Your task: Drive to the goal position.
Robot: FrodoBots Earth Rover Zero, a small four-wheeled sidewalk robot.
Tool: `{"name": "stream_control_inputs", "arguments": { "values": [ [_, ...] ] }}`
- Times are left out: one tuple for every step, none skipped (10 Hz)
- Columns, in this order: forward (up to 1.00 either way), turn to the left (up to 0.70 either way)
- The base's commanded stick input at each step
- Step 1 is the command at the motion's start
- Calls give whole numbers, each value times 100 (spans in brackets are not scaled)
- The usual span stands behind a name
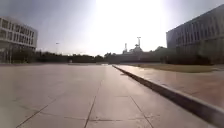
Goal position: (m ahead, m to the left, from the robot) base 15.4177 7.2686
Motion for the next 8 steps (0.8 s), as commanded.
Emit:
{"name": "stream_control_inputs", "arguments": {
  "values": [
    [70, 0],
    [70, 0],
    [70, 0],
    [70, 0],
    [70, 0],
    [70, 0],
    [70, 0],
    [70, 0]
  ]
}}
